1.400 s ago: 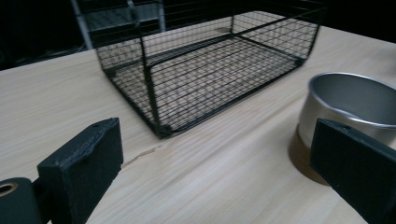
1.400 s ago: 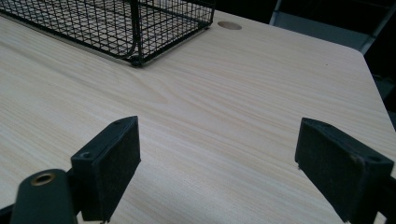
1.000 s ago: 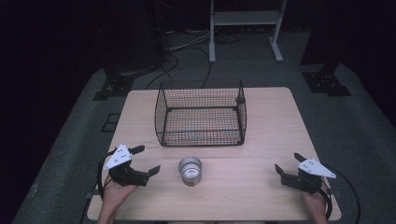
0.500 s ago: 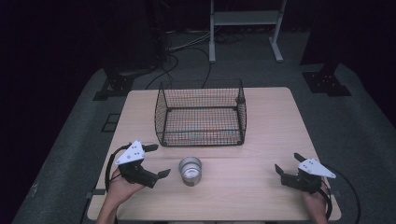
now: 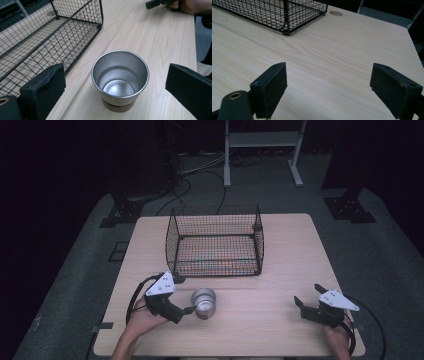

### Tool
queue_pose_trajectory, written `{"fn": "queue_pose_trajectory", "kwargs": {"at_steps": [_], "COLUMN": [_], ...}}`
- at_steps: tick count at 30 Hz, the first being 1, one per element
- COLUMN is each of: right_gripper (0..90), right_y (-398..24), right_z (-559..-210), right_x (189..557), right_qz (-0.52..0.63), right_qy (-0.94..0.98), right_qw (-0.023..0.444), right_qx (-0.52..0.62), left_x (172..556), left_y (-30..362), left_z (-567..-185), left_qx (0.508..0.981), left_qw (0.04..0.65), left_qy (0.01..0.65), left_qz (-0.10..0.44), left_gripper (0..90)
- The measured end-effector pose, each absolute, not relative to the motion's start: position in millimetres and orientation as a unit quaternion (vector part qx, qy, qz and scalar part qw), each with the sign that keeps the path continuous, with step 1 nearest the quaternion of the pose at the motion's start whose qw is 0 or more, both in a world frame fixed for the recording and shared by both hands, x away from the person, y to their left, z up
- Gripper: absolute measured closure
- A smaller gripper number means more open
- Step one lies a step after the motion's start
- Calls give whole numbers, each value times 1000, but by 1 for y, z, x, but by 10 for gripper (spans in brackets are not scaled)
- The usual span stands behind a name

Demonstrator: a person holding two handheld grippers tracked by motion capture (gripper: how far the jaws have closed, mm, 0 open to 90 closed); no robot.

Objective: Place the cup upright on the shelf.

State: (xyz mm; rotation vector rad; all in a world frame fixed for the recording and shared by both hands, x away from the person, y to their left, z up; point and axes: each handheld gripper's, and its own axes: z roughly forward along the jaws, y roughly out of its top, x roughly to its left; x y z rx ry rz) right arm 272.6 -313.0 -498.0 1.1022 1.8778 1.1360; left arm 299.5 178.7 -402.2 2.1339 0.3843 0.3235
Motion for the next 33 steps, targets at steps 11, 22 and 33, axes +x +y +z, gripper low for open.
{"fn": "queue_pose_trajectory", "kwargs": {"at_steps": [11,22,33], "right_gripper": [134,134,135], "right_y": [-313,-312,-312], "right_z": [-498,-498,-498], "right_x": [273,272,272], "right_qz": [436,437,437], "right_qy": [721,723,723], "right_qw": [336,336,335], "right_qx": [422,417,416], "left_x": [306,313,321], "left_y": [159,146,134], "left_z": [-414,-428,-438], "left_qx": [887,905,918], "left_qw": [426,392,365], "left_qy": [137,132,127], "left_qz": [110,100,89], "left_gripper": [14,13,13]}}
